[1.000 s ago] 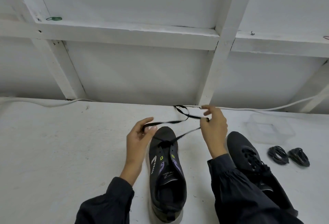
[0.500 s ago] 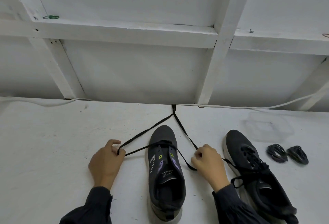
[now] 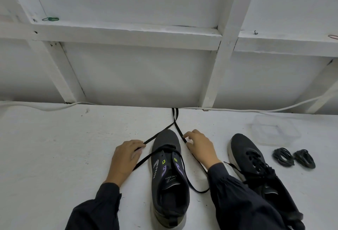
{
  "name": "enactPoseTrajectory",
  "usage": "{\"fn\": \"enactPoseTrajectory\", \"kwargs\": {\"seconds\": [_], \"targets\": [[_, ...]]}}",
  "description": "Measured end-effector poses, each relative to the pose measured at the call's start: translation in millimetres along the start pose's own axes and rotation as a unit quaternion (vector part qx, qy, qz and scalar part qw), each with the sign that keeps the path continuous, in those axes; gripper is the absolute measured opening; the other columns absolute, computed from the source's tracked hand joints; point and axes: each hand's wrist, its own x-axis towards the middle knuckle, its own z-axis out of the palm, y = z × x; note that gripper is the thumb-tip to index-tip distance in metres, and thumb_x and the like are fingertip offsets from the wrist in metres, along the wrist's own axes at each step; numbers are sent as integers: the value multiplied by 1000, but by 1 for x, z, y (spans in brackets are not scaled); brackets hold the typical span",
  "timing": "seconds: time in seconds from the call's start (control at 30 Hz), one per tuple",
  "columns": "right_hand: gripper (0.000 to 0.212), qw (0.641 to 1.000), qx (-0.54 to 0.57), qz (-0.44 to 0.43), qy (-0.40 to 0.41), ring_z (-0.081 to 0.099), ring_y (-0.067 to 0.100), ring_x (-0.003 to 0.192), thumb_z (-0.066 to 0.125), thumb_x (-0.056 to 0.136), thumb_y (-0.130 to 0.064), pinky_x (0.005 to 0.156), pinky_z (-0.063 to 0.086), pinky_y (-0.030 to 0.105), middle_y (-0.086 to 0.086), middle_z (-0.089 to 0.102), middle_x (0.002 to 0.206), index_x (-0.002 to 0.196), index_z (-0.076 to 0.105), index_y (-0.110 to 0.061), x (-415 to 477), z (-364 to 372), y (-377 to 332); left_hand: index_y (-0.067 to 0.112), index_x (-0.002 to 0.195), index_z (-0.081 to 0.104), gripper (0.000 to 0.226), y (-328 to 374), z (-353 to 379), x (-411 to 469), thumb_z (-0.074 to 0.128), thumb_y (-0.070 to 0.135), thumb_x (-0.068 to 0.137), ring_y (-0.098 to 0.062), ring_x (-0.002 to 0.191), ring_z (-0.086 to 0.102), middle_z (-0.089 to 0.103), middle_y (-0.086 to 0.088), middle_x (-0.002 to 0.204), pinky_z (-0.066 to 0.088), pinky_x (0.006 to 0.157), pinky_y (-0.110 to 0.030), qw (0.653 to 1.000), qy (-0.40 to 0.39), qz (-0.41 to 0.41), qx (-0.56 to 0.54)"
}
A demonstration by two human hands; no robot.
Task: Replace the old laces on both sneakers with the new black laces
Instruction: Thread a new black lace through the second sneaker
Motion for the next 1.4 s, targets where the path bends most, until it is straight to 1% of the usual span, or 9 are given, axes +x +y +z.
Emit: {"fn": "enactPoseTrajectory", "kwargs": {"seconds": [0.13, 0.23, 0.4, 0.57, 0.67, 0.8, 1.0, 1.3, 1.4], "targets": [[28, 999, 19, 1, 30, 58, 25, 97, 50, 90, -4, 70, 37, 29, 4, 63, 104, 107, 70, -13, 8, 13, 5, 30, 88, 72, 20, 2, -6, 3, 68, 10, 88, -1, 80, 59, 67, 18, 88, 44, 72, -16, 998, 20, -58, -19], [24, 998, 13, 56, 9, 61, 25, 85, 49, 81, 2, 65, 39, 27, 8, 68, 95, 88, 68, -10, 6, 5, 12, 32, 90, 68, 27, 0, -20, 2, 62, 6, 87, -3, 79, 61, 68, 13, 87, 40, 65, -15, 990, 2, -137, -13], [21, 969, -91, 132, -186, 60, 27, 77, 66, 75, 1, 69, 52, 31, 5, 55, 77, 71, 49, -11, -1, -22, 16, 36, 93, 58, 42, 10, -46, 15, 46, -2, 80, -11, 90, 57, 59, 16, 95, 40, 70, -24, 952, -155, -236, 119], [23, 998, -56, 17, -31, 60, 23, 99, 59, 86, -10, 72, 40, 28, 2, 60, 109, 106, 66, -19, 9, -15, 1, 34, 101, 62, 21, 32, -25, 24, 63, 20, 86, -10, 92, 50, 55, 12, 101, 39, 76, -27, 985, -100, -82, 113], [31, 999, 11, -52, -4, 56, 21, 101, 55, 91, -10, 73, 40, 30, 1, 56, 110, 118, 65, -22, 12, 3, -6, 33, 99, 67, 10, 31, -7, 21, 62, 29, 91, -9, 94, 53, 59, 14, 97, 41, 73, -27, 993, -65, -82, 60], [28, 999, 27, -21, 5, 57, 22, 91, 54, 89, -4, 67, 37, 27, 0, 58, 95, 107, 72, -16, 12, 12, 8, 33, 89, 66, 12, 17, -11, 15, 61, 23, 92, -5, 78, 55, 62, 15, 85, 37, 61, -23, 989, -23, -146, 28], [18, 995, -33, 94, 5, 61, 22, 79, 55, 77, -8, 59, 38, 24, -2, 65, 86, 86, 68, -17, 1, -4, 23, 32, 96, 62, 43, -8, -42, 19, 51, -6, 82, -13, 98, 53, 59, 5, 106, 41, 77, -28, 963, -97, -234, 98], [38, 997, -30, -76, 5, 48, 23, 116, 51, 97, -13, 79, 46, 34, 0, 54, 126, 132, 59, -25, 37, 9, -9, 29, 118, 62, 47, 32, 10, 53, 49, -3, 86, -18, 113, 47, 55, 6, 122, 35, 89, -33, 996, -67, -2, 65], [28, 997, -29, -70, 33, 48, 22, 111, 52, 99, -23, 76, 48, 35, 0, 57, 119, 123, 66, -20, 44, 21, -8, 30, 118, 65, 30, 27, 23, 59, 51, 14, 97, -18, 110, 50, 59, 7, 116, 31, 84, -30, 995, -71, 16, 75]]}}
